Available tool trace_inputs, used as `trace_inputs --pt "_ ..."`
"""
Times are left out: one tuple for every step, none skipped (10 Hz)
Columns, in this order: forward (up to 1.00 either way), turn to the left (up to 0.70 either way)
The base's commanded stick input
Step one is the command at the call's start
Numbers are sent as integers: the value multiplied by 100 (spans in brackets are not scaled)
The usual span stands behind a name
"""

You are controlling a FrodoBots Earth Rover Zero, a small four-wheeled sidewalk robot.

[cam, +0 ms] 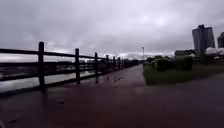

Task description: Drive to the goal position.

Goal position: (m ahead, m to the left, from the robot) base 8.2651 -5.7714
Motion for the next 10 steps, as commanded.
trace_inputs --pt "100 0" --pt "100 0" --pt "100 -4" --pt "100 -20" --pt "100 -36" --pt "100 -20" --pt "100 0" --pt "100 0" --pt "100 0" --pt "100 -3"
